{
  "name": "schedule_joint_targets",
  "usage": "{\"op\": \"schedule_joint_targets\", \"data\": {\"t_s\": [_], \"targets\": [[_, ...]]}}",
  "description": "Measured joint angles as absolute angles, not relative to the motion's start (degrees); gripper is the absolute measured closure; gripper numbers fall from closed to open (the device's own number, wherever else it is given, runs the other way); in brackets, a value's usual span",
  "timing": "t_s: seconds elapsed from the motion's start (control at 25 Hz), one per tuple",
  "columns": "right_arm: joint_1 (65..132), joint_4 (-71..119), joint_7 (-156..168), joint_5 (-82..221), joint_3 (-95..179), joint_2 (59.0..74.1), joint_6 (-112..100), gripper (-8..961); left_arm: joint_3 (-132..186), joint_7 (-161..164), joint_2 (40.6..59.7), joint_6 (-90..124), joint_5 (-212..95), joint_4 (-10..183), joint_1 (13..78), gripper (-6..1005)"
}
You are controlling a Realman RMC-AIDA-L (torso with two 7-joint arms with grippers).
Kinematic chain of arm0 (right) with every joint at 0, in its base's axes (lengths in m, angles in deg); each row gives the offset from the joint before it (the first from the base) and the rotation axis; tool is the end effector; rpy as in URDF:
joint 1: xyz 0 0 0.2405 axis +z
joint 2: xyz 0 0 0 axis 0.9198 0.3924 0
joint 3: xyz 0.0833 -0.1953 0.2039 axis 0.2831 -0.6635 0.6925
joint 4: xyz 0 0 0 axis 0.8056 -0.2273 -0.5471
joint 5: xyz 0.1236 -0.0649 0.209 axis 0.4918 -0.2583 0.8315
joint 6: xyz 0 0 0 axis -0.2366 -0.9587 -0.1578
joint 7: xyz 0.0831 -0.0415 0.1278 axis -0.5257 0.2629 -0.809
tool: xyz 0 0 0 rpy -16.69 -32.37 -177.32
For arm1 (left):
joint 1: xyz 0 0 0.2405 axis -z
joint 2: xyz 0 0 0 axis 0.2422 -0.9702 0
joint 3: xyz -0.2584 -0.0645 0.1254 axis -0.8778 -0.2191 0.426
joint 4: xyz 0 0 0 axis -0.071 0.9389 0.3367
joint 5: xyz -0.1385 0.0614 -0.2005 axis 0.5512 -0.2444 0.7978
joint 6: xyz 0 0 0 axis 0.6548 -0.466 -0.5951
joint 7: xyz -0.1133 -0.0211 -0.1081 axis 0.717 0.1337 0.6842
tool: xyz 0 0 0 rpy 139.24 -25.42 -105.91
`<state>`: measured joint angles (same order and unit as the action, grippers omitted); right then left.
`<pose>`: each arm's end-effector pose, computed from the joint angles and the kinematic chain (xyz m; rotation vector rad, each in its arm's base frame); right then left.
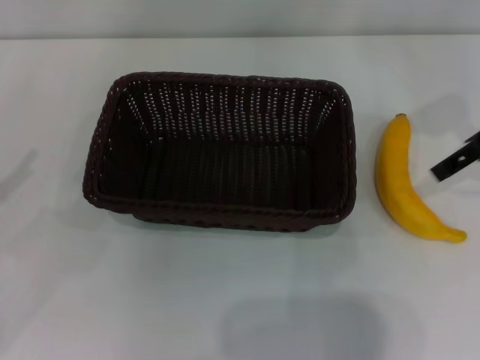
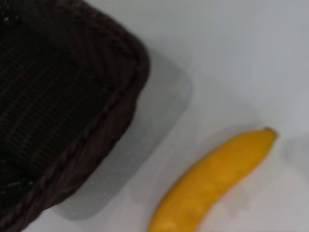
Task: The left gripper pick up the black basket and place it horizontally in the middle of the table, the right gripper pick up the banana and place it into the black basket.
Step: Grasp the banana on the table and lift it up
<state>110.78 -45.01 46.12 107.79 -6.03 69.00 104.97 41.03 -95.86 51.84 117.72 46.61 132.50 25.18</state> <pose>0.2156 0.4455 0.0683 -2.4702 1.1509 -0.4570 -0.4094 0.2947 0.1492 -1.8498 -0.6840 -1.0626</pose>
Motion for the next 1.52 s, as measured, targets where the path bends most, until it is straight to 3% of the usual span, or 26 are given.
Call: {"op": "schedule_joint_targets", "data": {"t_s": [0.6,1.52], "targets": [[112.02,-41.64,33.15,116.51,-26.35,69.31,98.20,141,41.00,-97.13,50.48,117.92,46.22,132.10,25.18,104],[111.85,-36.15,33.54,111.94,-31.16,69.25,97.00,197,41.01,-97.98,50.34,117.66,46.08,130.65,25.90,104]]}}
